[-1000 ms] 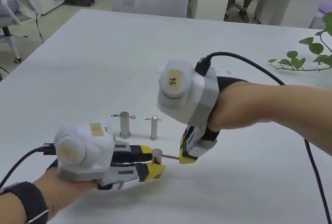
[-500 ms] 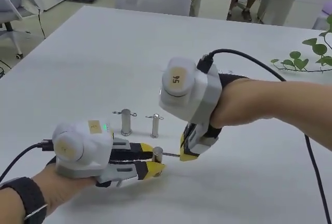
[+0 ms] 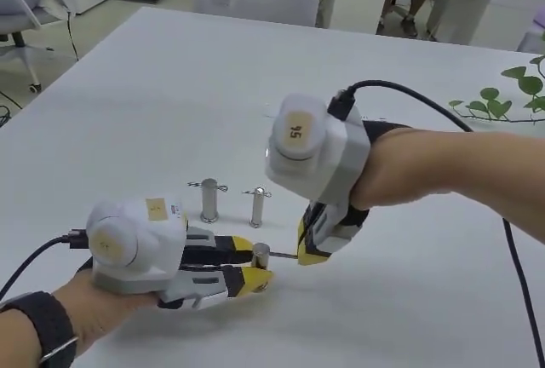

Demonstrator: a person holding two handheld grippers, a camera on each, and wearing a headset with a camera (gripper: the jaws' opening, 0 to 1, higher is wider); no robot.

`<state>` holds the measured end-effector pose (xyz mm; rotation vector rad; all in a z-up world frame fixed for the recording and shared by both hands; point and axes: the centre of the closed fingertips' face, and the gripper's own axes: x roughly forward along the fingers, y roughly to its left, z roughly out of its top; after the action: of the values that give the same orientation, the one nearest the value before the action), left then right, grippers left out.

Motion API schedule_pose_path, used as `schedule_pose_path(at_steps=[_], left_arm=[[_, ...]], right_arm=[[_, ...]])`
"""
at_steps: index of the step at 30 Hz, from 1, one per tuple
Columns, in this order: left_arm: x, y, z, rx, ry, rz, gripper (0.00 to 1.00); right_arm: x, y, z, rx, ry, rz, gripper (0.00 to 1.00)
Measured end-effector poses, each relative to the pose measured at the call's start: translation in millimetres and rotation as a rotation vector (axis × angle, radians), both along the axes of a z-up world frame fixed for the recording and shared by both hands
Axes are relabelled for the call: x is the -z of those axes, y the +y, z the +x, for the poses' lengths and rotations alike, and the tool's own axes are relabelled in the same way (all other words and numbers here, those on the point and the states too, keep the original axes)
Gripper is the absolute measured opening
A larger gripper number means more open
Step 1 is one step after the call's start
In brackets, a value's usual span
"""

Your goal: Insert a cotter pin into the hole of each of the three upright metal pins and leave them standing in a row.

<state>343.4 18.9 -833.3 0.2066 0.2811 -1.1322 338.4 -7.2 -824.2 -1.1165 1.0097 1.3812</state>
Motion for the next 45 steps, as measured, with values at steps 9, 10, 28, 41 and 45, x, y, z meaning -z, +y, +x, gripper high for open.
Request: schedule_pose_path(at_steps=[9, 10, 28, 41, 45], left_arm=[[0.1, 0.4, -0.7, 0.0, 0.001, -0.001, 0.12], [0.1, 0.3, -0.6, 0.001, -0.001, 0.0, 0.12], [0.4, -2.8, -1.5, 0.019, -0.016, 0.013, 0.12], [-0.1, -3.0, -3.1, 0.022, -0.017, 0.014, 0.12], [-0.2, -3.2, -3.1, 0.022, -0.018, 0.013, 0.12]], right_arm=[[0.1, -0.4, 0.8, -0.03, -0.013, -0.007, 0.03], [0.2, -0.3, 0.0, -0.032, -0.008, -0.008, 0.03], [-3.0, 7.0, -3.0, -0.026, 0.02, -0.001, 0.03], [-3.1, 18.0, -4.7, -0.053, 0.016, 0.022, 0.03], [-3.0, 20.8, -4.9, -0.061, 0.013, 0.026, 0.03]])
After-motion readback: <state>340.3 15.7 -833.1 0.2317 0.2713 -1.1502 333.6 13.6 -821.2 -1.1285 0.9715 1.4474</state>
